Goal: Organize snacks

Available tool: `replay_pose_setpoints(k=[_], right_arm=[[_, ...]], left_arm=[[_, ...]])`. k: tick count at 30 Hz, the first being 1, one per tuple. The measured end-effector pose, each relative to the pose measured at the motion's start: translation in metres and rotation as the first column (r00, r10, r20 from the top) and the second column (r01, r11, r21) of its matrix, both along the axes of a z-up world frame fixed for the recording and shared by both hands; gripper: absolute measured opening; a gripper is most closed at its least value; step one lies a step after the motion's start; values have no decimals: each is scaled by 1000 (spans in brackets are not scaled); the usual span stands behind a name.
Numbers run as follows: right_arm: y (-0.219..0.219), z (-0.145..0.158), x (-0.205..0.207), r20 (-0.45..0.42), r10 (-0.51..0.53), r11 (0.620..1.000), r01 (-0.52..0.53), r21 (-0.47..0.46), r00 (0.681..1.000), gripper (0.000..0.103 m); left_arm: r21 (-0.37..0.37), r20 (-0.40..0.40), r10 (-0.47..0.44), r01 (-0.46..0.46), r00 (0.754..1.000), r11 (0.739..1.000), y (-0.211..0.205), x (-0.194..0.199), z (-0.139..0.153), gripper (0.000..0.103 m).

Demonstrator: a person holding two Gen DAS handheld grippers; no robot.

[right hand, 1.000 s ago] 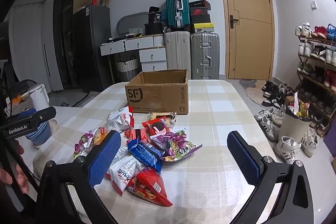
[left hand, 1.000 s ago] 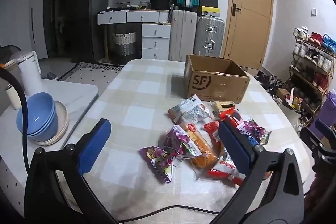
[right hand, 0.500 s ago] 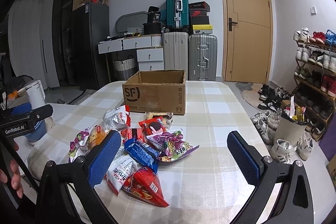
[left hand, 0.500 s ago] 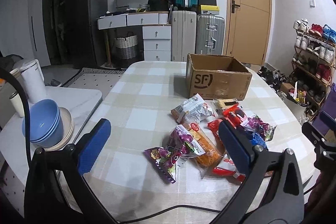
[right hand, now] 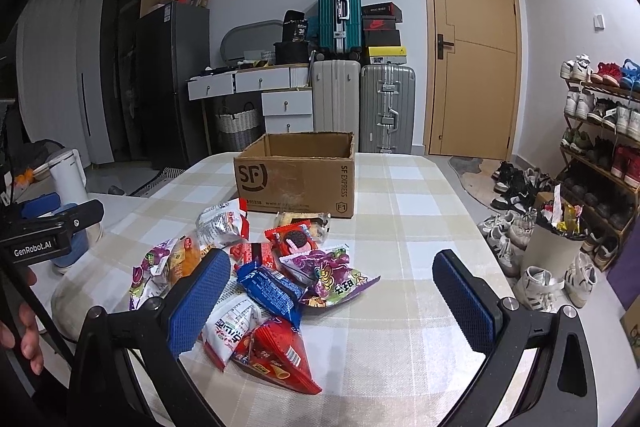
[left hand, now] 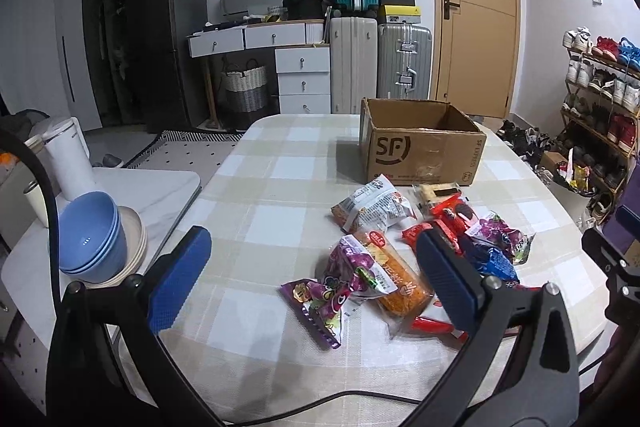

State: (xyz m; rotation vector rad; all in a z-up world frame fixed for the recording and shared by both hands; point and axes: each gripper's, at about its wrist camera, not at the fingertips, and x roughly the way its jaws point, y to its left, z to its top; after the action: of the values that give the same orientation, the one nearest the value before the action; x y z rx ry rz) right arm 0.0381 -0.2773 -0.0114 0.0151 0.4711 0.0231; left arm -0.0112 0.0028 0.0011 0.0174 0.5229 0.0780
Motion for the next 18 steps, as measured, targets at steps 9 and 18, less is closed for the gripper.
replay_pose_setpoints(k=[9,18], right_arm=[[2,0,2,-10,17,1000,-17,2,1000,103],[3,-2,2,-16,23,1000,-22,6,1000,103]], left_arm=[[3,0,2,-2,1000,1000,0,1,-1,102],[0,-1,3,-3,1000,1000,1,1,-2,102]])
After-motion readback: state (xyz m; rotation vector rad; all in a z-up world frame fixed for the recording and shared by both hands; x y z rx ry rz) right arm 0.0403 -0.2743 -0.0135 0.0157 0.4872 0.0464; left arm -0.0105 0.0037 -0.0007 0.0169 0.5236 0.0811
